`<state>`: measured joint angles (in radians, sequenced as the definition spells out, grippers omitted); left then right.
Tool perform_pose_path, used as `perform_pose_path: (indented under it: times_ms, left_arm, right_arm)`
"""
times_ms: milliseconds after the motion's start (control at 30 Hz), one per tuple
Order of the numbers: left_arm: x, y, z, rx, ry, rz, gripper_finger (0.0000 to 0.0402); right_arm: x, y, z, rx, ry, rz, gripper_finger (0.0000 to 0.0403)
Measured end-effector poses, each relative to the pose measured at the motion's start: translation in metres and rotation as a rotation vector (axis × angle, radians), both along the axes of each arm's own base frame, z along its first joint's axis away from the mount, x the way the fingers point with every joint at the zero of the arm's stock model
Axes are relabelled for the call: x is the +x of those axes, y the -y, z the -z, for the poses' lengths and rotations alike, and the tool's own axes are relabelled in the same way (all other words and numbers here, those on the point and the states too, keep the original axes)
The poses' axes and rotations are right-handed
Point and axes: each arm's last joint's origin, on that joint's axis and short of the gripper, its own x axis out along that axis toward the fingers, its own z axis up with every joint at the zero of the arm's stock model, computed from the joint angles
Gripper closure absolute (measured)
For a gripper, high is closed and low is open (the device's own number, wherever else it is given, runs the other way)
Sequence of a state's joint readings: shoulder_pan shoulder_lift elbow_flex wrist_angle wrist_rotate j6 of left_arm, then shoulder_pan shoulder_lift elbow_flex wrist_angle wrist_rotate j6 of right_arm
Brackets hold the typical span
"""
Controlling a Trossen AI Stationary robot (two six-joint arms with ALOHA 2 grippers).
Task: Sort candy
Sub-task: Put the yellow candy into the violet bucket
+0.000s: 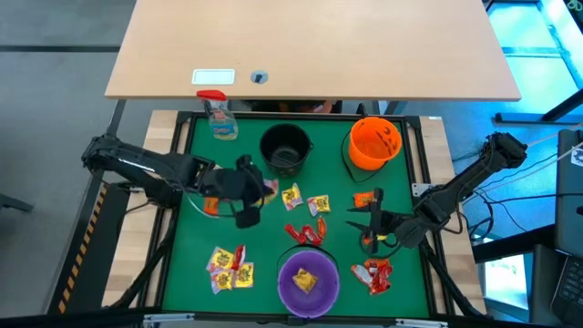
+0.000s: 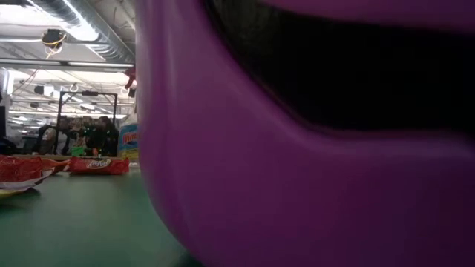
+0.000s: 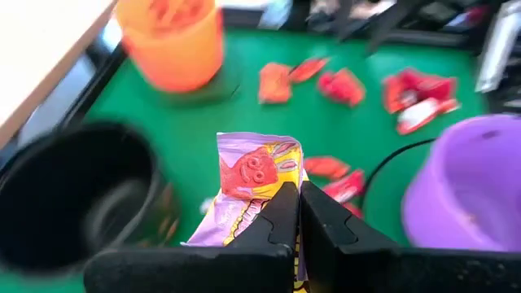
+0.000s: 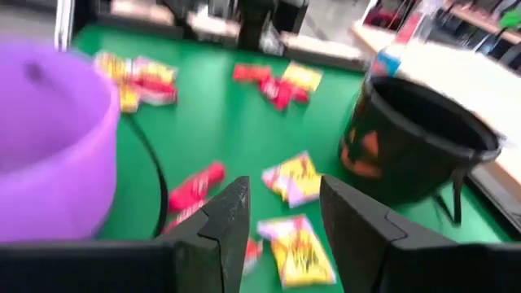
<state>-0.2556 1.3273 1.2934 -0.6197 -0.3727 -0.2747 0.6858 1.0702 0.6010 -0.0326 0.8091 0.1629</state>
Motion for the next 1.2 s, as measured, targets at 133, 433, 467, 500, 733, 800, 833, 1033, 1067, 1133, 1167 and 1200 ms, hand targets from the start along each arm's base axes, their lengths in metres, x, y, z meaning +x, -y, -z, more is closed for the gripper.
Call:
perform_pose_path:
  times_ms: [133, 433, 467, 500, 733, 800, 833, 1033, 1067, 1133, 1167, 1200]
  left_arm:
    - [0.01, 0.005, -0.003, 0.052, 0.071, 0.059, 0.0401]
    - [0.058, 0.011, 0.022, 0.019, 0.129, 0.283, 0.0401]
    - [0.061, 0.01, 0.024, 0.009, 0.13, 0.296, 0.0401]
    - [0.064, 0.01, 0.026, 0.0, 0.134, 0.305, 0.0401]
    - [0.093, 0.002, 0.04, -0.066, 0.229, 0.413, 0.0401]
    - [0.098, 0.0, 0.045, -0.077, 0.228, 0.424, 0.0401]
    - [0.1, -0.002, 0.048, -0.078, 0.224, 0.422, 0.0401]
    - [0.104, -0.004, 0.051, -0.082, 0.228, 0.45, 0.0401]
    - [0.104, -0.004, 0.051, -0.073, 0.236, 0.455, 0.0401]
    - [0.105, -0.004, 0.05, -0.068, 0.247, 0.459, 0.0401]
    - [0.105, -0.004, 0.049, -0.068, 0.252, 0.46, 0.0401]
    - [0.105, -0.004, 0.049, -0.066, 0.255, 0.461, 0.0401]
  right_arm:
    - [0.012, 0.005, -0.013, 0.044, 0.104, -0.022, 0.0256]
    - [0.03, 0.026, -0.024, 0.068, 0.181, -0.099, 0.0208]
    - [0.031, 0.028, -0.025, 0.065, 0.187, -0.111, 0.0197]
    - [0.032, 0.029, -0.027, 0.065, 0.198, -0.124, 0.0186]
    - [0.045, 0.034, -0.029, 0.055, 0.269, -0.212, 0.012]
    - [0.052, 0.035, -0.026, 0.06, 0.275, -0.23, 0.0113]
    - [0.055, 0.035, -0.023, 0.062, 0.271, -0.24, 0.0112]
    - [0.072, 0.031, -0.008, 0.066, 0.276, -0.252, 0.0131]
    - [0.073, 0.031, -0.006, 0.068, 0.277, -0.26, 0.0138]
    - [0.077, 0.029, -0.003, 0.068, 0.278, -0.279, 0.0159]
    - [0.078, 0.028, -0.002, 0.061, 0.282, -0.286, 0.0173]
    - [0.078, 0.027, -0.001, 0.053, 0.281, -0.292, 0.0188]
